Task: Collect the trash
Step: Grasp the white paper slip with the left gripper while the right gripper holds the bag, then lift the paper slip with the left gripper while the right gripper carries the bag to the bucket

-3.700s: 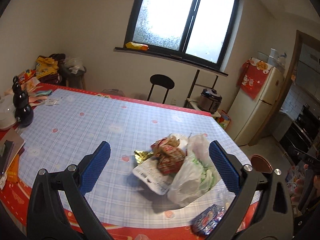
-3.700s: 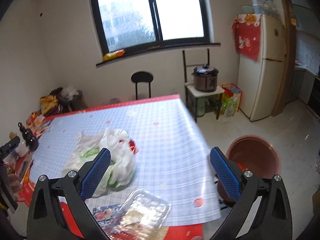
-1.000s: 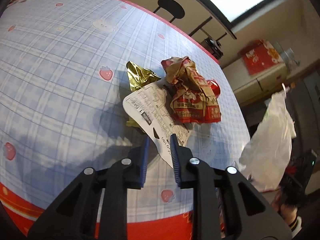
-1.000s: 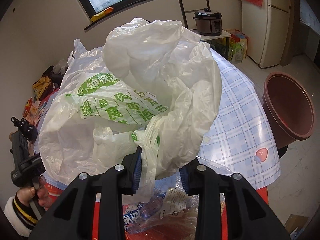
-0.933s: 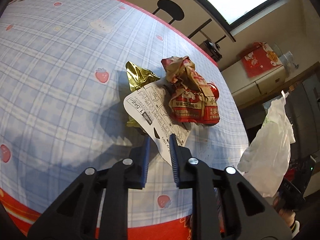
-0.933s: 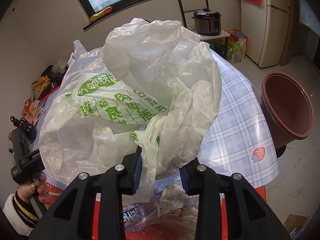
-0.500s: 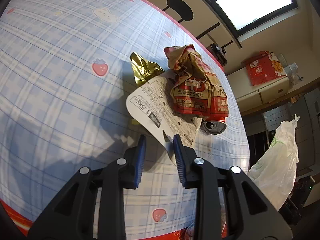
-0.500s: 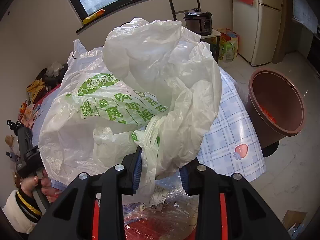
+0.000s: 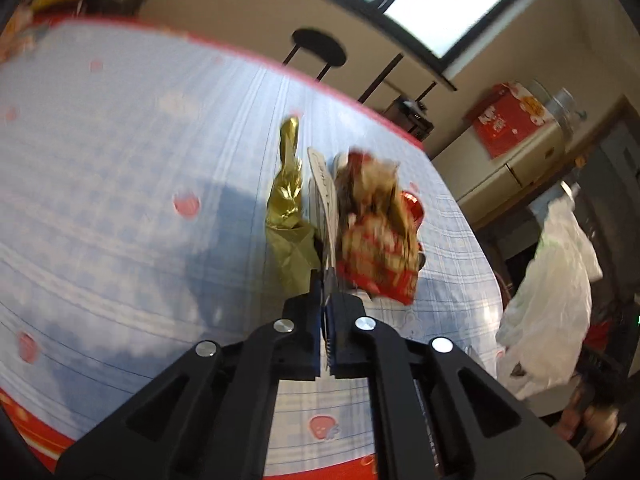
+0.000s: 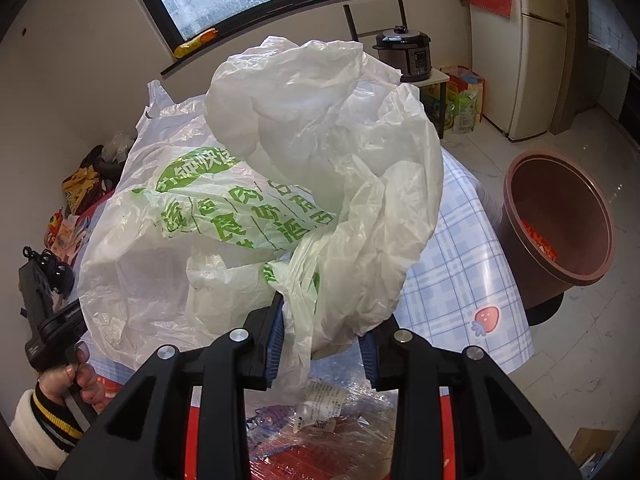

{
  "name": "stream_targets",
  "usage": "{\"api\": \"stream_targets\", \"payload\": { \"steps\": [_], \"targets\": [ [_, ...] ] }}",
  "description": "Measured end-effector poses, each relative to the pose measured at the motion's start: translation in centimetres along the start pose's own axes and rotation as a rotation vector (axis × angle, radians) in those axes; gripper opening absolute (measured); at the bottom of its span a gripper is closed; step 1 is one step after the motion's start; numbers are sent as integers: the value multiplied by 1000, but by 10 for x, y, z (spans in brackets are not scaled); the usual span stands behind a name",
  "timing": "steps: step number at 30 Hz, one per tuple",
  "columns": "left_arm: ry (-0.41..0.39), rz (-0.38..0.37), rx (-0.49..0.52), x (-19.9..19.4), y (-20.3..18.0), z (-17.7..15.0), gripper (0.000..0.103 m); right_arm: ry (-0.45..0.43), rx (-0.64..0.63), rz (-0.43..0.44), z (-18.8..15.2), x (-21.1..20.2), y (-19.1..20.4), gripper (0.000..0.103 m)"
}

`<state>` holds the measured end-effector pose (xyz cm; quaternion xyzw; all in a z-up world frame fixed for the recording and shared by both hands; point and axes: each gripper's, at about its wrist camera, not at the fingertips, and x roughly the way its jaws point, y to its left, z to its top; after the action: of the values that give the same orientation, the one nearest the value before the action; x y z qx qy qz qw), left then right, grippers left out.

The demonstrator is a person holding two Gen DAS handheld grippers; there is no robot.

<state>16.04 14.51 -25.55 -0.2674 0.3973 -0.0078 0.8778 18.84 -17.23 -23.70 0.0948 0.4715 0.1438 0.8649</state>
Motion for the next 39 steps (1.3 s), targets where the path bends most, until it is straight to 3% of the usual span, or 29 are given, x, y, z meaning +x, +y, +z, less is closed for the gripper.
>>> {"api": "stream_targets", "payload": {
  "steps": [4, 11, 25, 30, 37, 39],
  "targets": [
    [-77, 11, 70, -44, -7, 8, 6, -20, -16, 37, 5, -2, 10, 33],
    [-130, 12, 49, -93, 6, 1, 6, -43, -42, 85, 14, -7, 26, 33],
    [29, 119, 97, -65, 20, -41, 11, -31, -82, 112, 15, -3, 31, 33],
    [83, 97, 76, -52, 26, -54, 11, -27, -83, 110, 15, -2, 25, 33],
    [70, 67, 106, -57, 14, -55, 10, -20, -68, 95, 15, -6, 27, 33],
    [78, 54, 104, -57, 13, -52, 17, -19, -64, 93, 15, -7, 30, 33]
  ]
}}
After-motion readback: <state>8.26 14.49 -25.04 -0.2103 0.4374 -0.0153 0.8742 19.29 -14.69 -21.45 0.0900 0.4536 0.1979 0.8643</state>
